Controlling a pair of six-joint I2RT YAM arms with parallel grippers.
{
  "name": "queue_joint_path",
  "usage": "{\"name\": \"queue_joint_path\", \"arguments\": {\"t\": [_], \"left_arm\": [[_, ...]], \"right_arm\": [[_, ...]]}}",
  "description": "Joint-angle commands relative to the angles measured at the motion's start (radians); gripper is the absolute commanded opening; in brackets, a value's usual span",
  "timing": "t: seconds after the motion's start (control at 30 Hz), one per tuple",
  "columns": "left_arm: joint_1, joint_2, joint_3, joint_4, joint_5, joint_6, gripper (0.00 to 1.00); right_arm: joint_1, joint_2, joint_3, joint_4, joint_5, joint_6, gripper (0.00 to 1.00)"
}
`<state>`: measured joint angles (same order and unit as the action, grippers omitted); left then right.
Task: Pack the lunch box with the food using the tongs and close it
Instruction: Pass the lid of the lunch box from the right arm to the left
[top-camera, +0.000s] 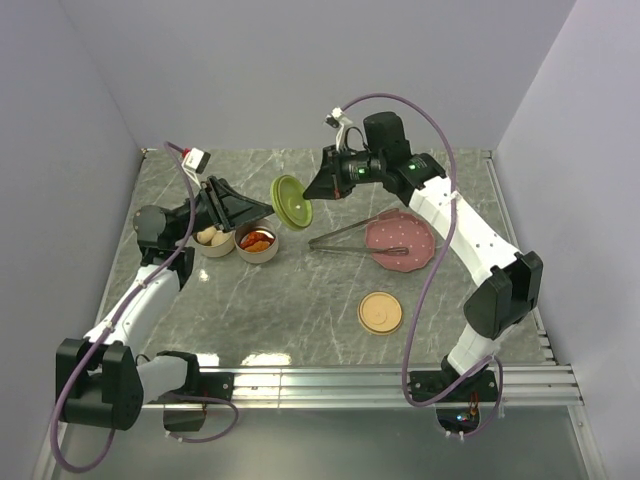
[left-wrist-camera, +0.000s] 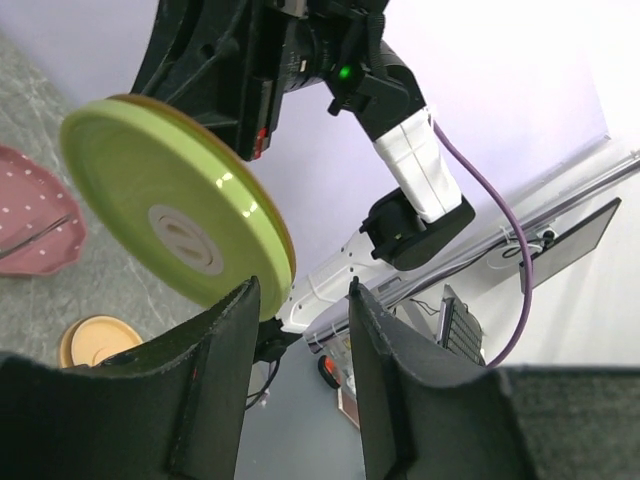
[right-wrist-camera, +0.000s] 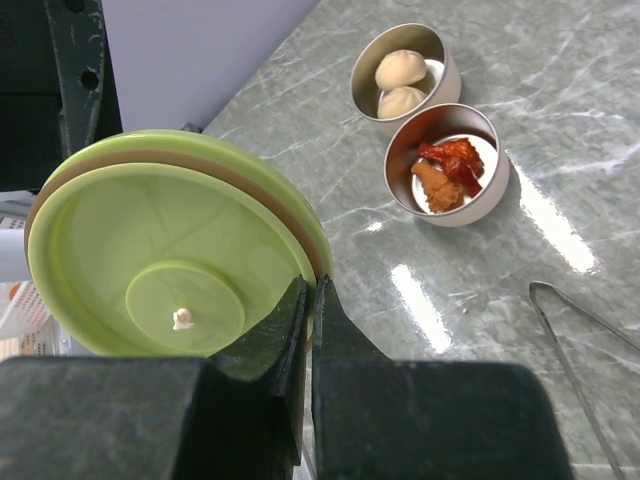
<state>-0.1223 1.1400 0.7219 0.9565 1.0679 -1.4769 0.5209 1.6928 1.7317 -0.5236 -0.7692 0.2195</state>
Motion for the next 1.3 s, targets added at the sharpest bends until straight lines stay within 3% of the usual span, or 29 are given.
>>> {"name": "queue_joint_path", "arguments": {"t": [0.0,0.5,0.6,0.8,0.9,0.93,0.97,1.03,1.07,1.17,1.27], "left_arm": [[-0.016,0.0,0.004,0.123,-0.022,-0.031,0.46],[-0.028,0.029,0.004,0.182,-0.034,-0.066,0.34],[-0.027,0.027,0.004,0.157,-0.034,-0.05,0.28],[-0.025,0.026,0.014,0.045,-0.04,-0.005,0.0],[-0.025,0.029,0.011,0.044,-0.037,-0.002,0.0],[-0.025,0.026,0.013,0.038,-0.033,0.003,0.0],[-0.025,0.027,0.013,0.03,-0.031,0.009,0.0],[-0.02,0.021,0.011,0.007,-0.023,0.027,0.0],[-0.019,0.017,0.013,-0.005,-0.019,0.038,0.0],[-0.011,0.004,0.03,-0.123,0.003,0.134,0.0],[-0.01,-0.02,0.069,-0.339,0.018,0.301,0.0]], "right_arm": [[0.014,0.002,-0.001,0.054,-0.028,0.014,0.0],[0.039,0.008,-0.009,0.054,-0.051,0.003,0.0],[0.042,0.002,-0.014,0.054,-0.036,-0.003,0.0],[0.044,-0.007,-0.009,0.037,0.005,-0.02,0.0],[0.044,-0.004,0.003,0.016,0.036,-0.032,0.01],[0.044,0.001,0.009,0.008,0.042,-0.038,0.1],[0.044,0.001,0.014,-0.001,0.054,-0.046,0.27],[0.042,0.001,0.019,-0.015,0.08,-0.052,0.39],[0.041,-0.001,0.02,-0.019,0.088,-0.054,0.53],[0.027,-0.008,0.016,-0.033,0.1,-0.055,0.69],[-0.001,-0.018,0.008,-0.044,0.099,-0.058,0.76]]}}
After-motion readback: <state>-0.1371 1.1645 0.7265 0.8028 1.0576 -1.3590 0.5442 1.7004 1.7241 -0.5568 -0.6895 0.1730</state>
